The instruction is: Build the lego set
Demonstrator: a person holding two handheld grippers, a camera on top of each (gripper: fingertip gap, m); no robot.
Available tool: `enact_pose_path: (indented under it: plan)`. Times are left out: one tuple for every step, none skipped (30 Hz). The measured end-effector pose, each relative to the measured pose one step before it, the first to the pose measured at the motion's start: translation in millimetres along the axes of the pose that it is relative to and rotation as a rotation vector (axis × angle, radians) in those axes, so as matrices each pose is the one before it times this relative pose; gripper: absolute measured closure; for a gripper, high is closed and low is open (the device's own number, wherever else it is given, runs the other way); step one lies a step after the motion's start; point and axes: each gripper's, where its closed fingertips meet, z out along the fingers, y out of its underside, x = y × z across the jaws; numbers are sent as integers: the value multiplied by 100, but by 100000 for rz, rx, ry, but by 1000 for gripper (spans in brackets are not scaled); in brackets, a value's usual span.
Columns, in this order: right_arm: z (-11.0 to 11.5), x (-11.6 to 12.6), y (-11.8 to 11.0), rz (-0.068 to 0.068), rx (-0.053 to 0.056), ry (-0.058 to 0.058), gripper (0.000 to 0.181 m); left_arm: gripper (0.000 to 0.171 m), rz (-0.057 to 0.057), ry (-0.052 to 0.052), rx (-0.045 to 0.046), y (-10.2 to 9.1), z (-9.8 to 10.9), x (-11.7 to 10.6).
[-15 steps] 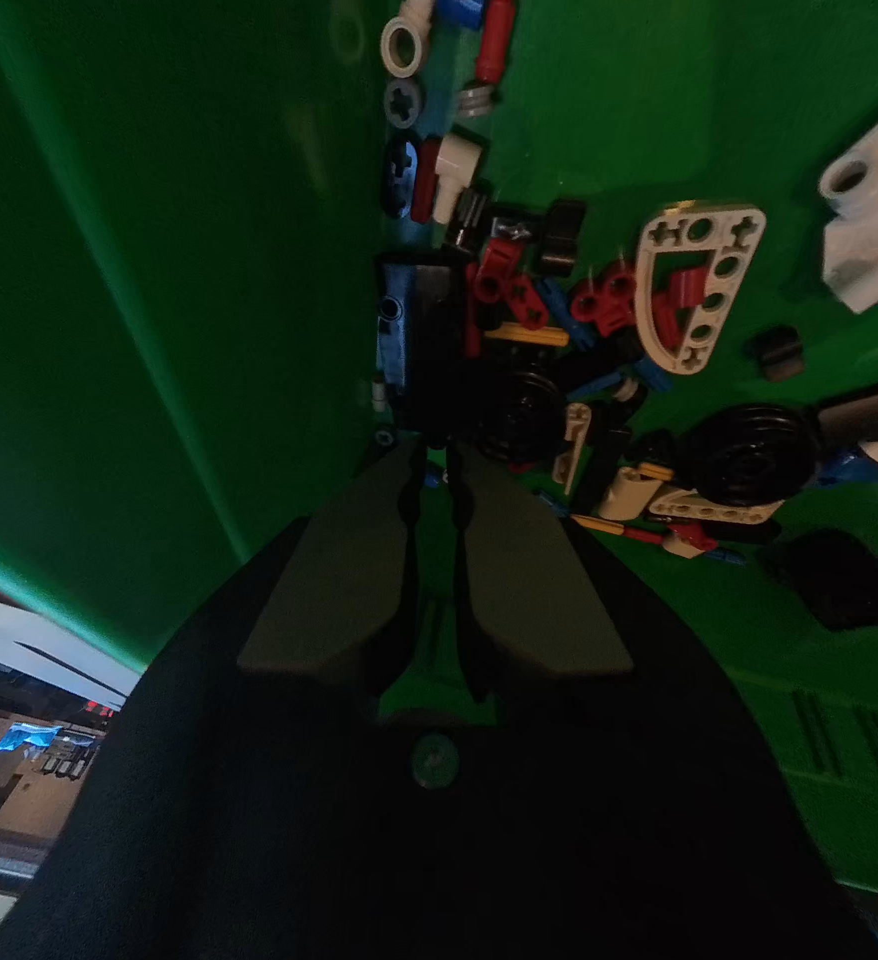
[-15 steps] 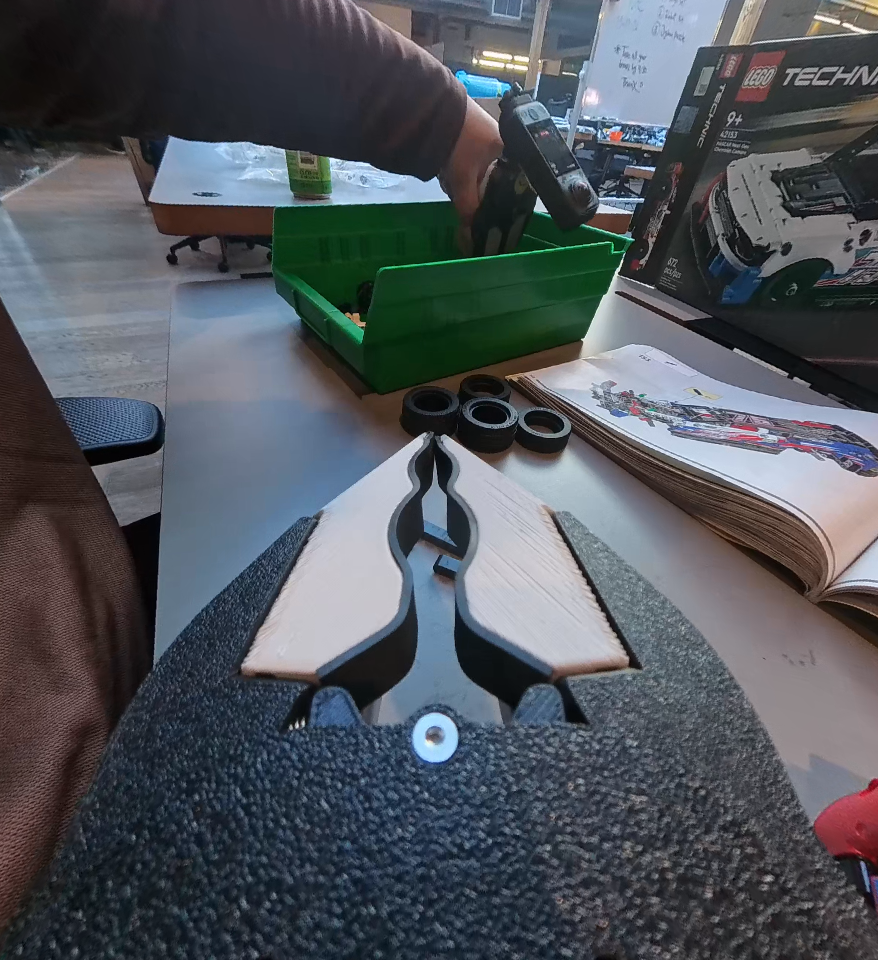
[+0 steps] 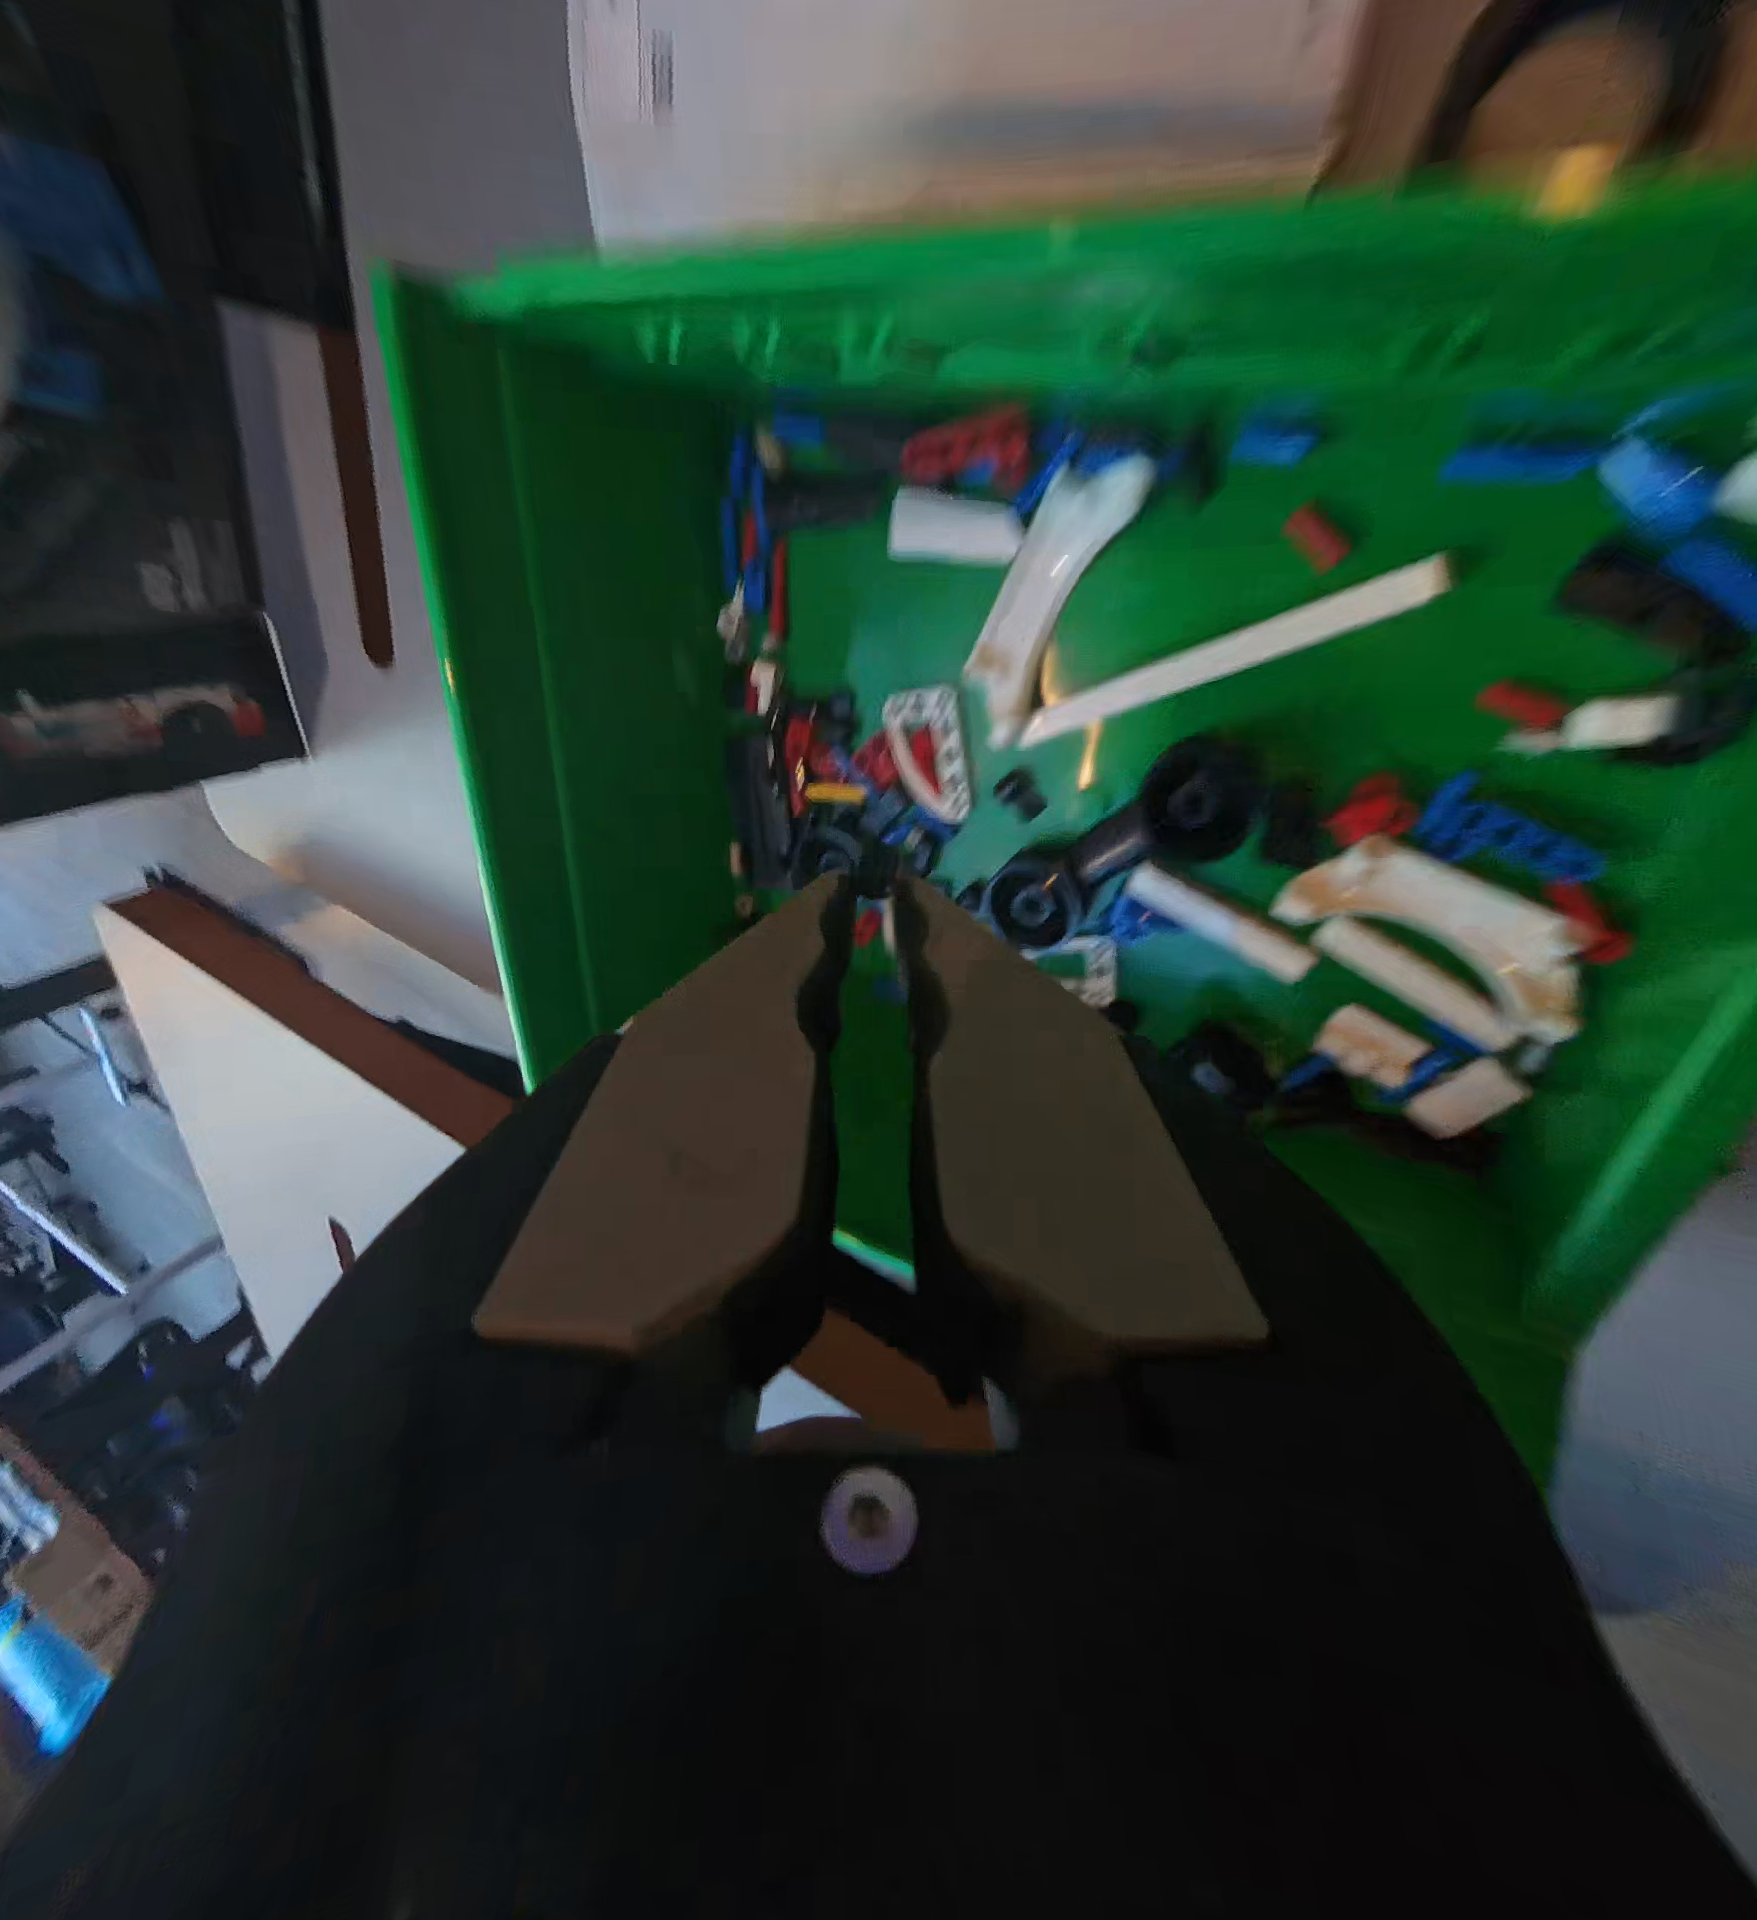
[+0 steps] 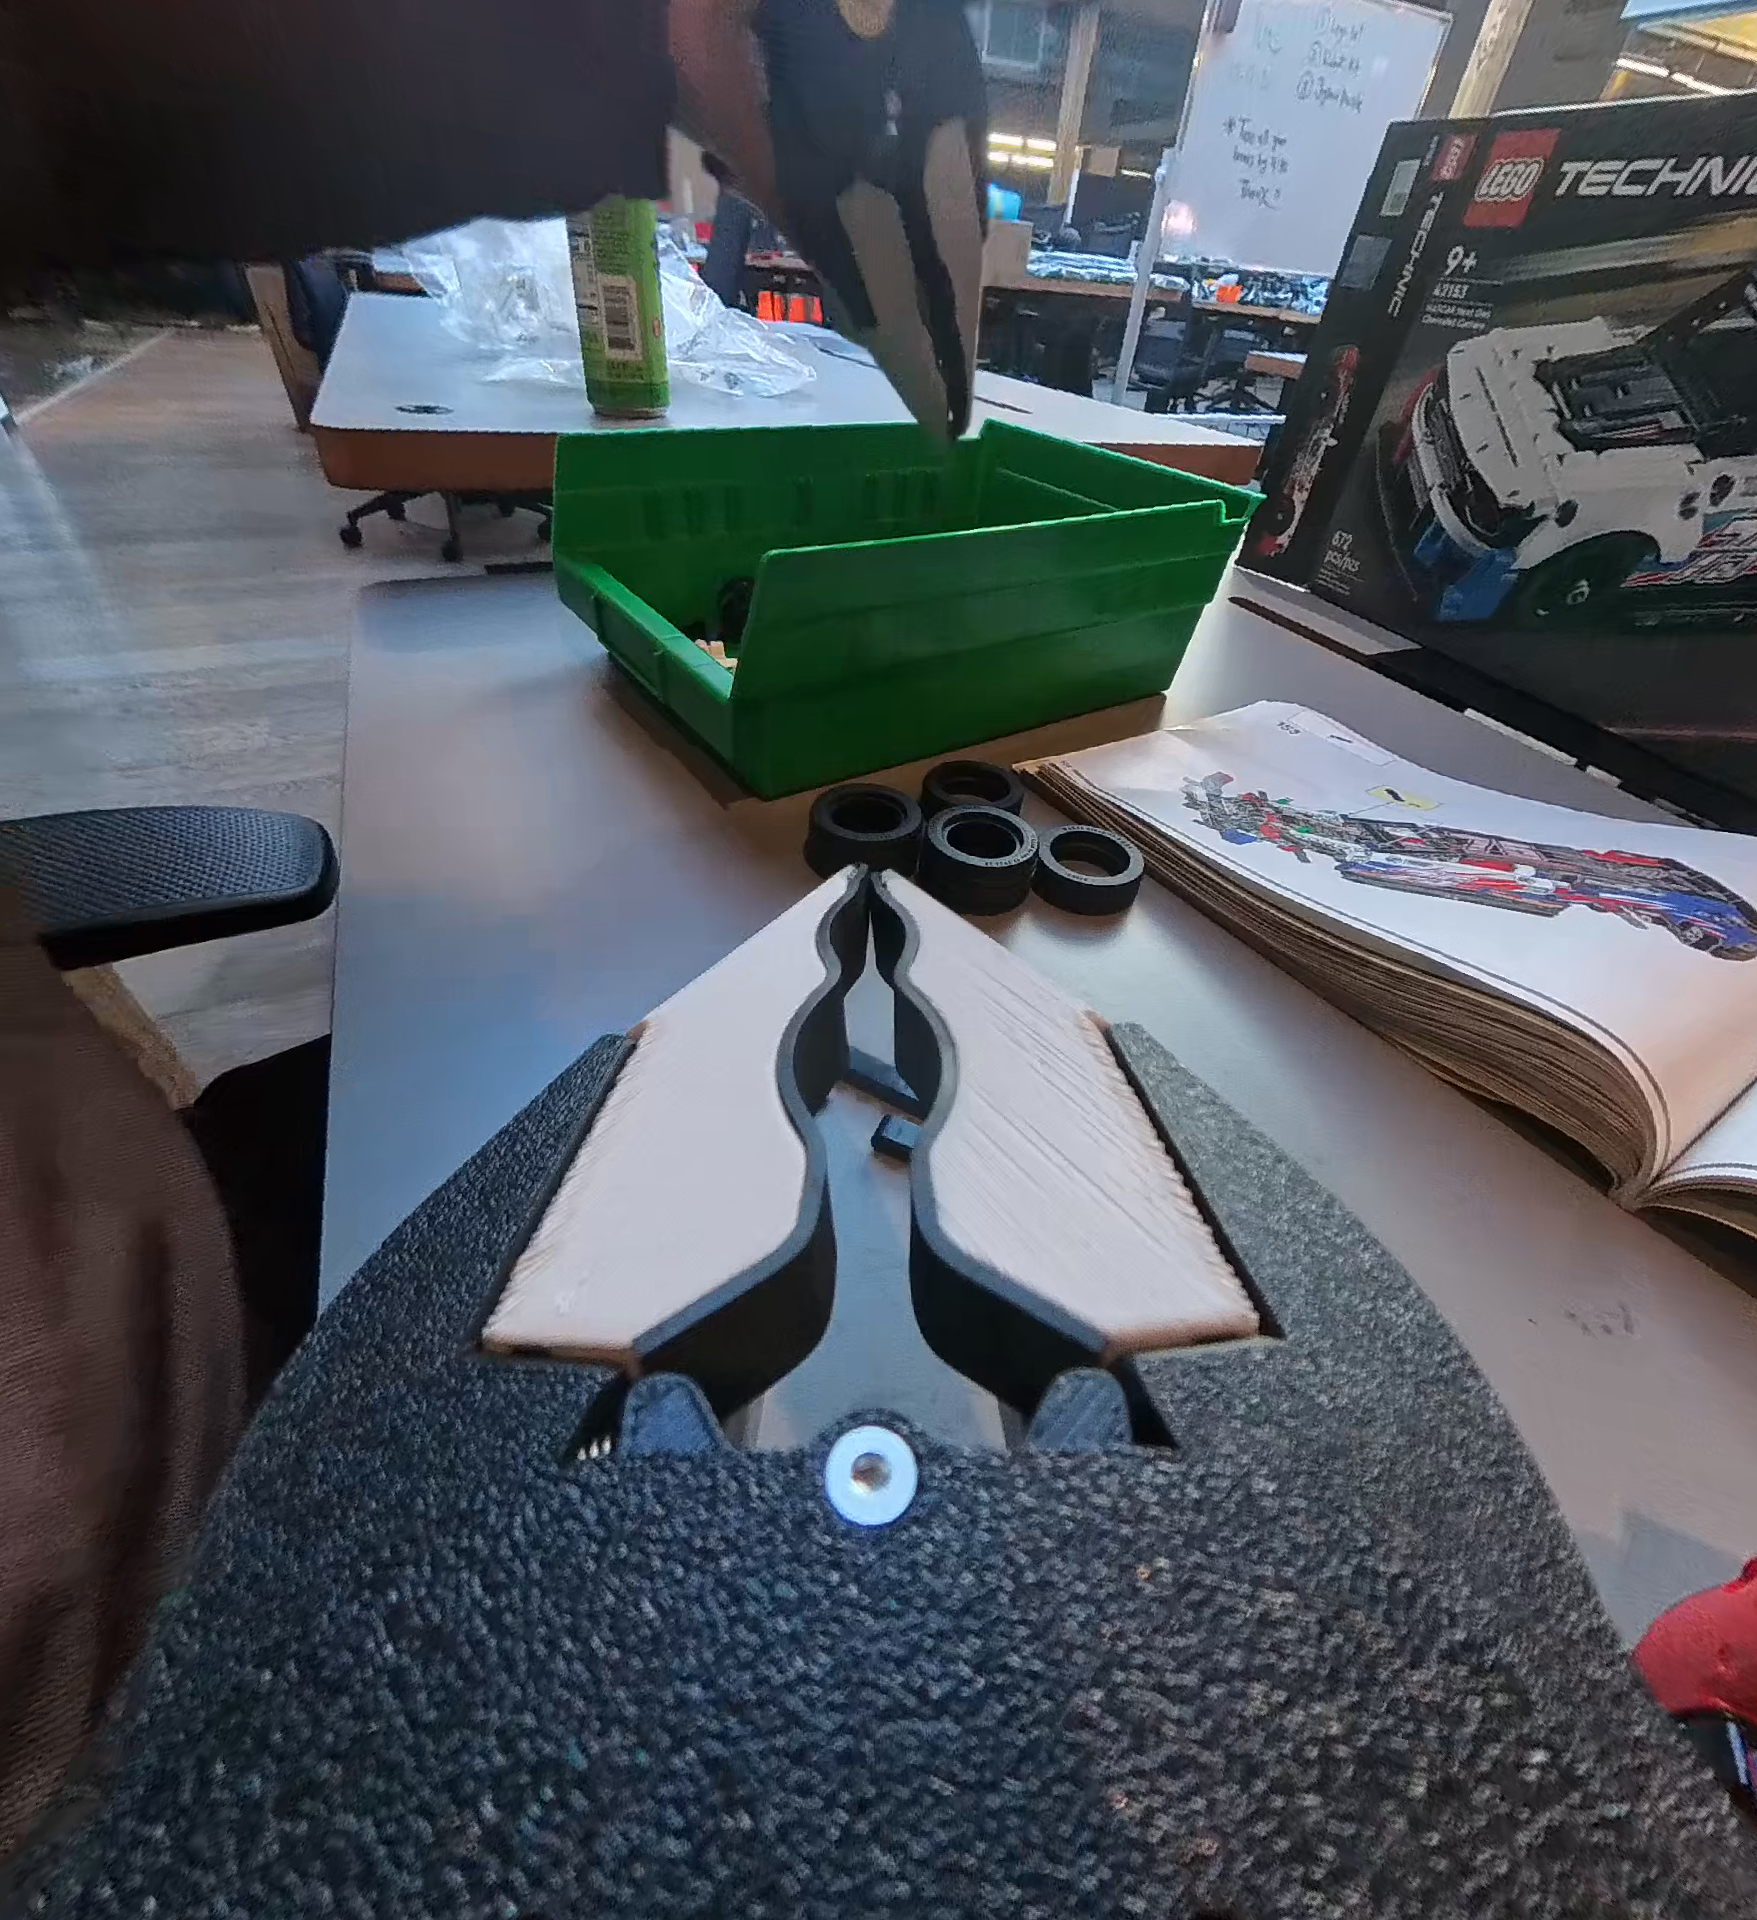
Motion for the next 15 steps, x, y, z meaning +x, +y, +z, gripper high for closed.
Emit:
enact_pose_path:
  plan:
    - [-52,67,-66,412,445,82,181,166,160,-273,6231,-1870,-1226,1285]
    - [-63,138,-55,674,466,311,181,166,523,1172,6496,-2121,-941,1661]
    - [-97,253,-60,868,473,841,181,167,1401,1646,6044,-2180,-556,1883]
    - [-148,320,-71,891,520,1189,181,167,2000,1531,5162,-2136,-159,1922]
    - [-193,360,-84,832,557,1501,181,167,2651,3825,3671,-1919,195,2264]
    - [-248,414,-108,719,609,1891,181,167,3406,4897,2132,-1625,459,2296]
    - [-287,414,-157,561,826,1984,181,168,2621,1869,2492,-1581,619,1546]
    - [-297,388,-173,378,848,1895,181,167,907,1072,3426,-1585,687,1046]
    - [-327,375,-151,159,597,1945,181,167,-229,2207,2920,-1351,782,903]
    - [-329,295,-116,-83,383,1701,181,167,-306,1006,2249,-1093,847,477]
    - [-363,198,-94,-317,217,1300,181,168,-122,98,1723,-933,886,197]
    - [-401,121,-105,-650,150,1207,181,167,-241,2026,812,-768,916,405]
    - [-434,63,-99,-1047,164,1081,181,167,-211,2640,-166,-620,962,417]
    - [-442,-20,-69,-1388,121,860,181,167,171,1154,-1307,-383,1000,110]
    - [-379,-45,0,-1602,-155,664,181,167,673,87,-2242,-172,985,-130]
